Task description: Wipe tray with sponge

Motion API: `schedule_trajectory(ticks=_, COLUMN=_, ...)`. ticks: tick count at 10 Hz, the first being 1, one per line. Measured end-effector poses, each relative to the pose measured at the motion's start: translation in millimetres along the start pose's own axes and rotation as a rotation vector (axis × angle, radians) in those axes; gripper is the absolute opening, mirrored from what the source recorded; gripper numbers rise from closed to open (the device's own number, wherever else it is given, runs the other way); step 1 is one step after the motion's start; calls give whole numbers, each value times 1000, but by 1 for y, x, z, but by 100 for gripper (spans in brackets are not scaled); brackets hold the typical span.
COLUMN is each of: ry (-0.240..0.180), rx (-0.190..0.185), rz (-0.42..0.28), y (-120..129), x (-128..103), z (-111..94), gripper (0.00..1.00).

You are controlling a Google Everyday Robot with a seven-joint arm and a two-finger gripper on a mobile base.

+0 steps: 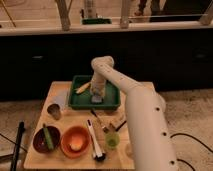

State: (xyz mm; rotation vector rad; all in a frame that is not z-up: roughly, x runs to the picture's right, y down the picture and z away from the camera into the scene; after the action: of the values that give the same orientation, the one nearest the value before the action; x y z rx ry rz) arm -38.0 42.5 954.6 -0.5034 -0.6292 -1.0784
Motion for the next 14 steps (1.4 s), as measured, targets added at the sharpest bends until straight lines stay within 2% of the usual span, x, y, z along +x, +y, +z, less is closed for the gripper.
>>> schedule_trajectory(ticks=2, ry=24, rx=-15, rz=41, y=24, x=6, z=-9, gripper=0)
schedule_trajectory(ticks=3, ry=49, rx=-27, rz=83, y=41, x=17, z=-14, gripper=0)
schedule_trajectory(ticks=4, ry=67, rx=-33, rz=103, y=47, x=25, z=-17, gripper=0)
schedule_trajectory(ticks=6, ry=105, rx=-37, rz=134, y=43, x=45, z=-17, gripper=0)
schedule_trajectory(ticks=7, ry=110, rx=-30, rz=133, y=38, x=52, z=-13, gripper=0)
schedule_trajectory(ticks=9, ry=95, rx=-16, rz=101, y=21, x=56, z=-2, gripper=0)
schedule_trajectory(ticks=11, ry=38, rx=-11, rz=11, y=-12, x=41, z=16, gripper=0)
schedule_trajectory(ticks=13, ry=1, rx=-17, rz=-44, y=-24, x=25, z=25, gripper=0)
schedule_trajectory(ticks=14, ry=-4, rx=-20, rz=-46, y=-23, x=21, z=25, gripper=0)
